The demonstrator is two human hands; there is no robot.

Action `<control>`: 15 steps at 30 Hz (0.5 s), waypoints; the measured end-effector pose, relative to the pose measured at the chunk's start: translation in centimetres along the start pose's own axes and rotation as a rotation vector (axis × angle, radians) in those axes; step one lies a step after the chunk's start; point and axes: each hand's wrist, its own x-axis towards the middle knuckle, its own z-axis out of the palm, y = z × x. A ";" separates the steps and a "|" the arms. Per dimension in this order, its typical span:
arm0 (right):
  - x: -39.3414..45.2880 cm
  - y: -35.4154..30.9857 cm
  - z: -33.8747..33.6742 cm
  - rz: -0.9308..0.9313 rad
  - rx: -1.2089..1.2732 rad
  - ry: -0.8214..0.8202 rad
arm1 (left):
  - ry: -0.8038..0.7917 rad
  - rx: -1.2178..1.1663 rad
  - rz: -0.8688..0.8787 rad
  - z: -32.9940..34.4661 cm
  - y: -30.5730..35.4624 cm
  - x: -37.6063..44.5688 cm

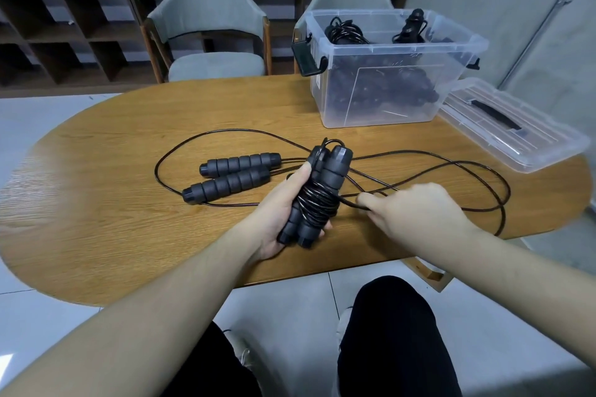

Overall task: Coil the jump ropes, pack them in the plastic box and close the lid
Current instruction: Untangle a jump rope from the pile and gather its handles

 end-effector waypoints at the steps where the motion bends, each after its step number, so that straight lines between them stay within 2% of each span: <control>1: 0.0 -0.2 0.1 0.034 0.031 0.009 | 0.001 -0.001 0.010 -0.1 0.1 0.2; 4: -0.1 -0.3 1.1 0.182 0.276 0.027 | 0.019 -0.009 0.014 -0.3 0.2 0.4; 6: 0.0 -0.2 1.4 0.307 0.724 -0.009 | 0.028 0.014 0.021 -0.4 0.0 0.3; 9: 0.5 -0.5 1.1 0.569 1.697 0.019 | 0.024 0.030 0.077 -0.2 -0.3 0.3; 12: 0.6 -0.8 1.0 0.706 2.194 0.104 | 0.031 0.052 0.119 0.4 -0.6 0.4; 15: 1.3 -0.5 0.6 0.882 2.525 0.280 | 0.037 0.078 0.142 1.0 -0.8 0.8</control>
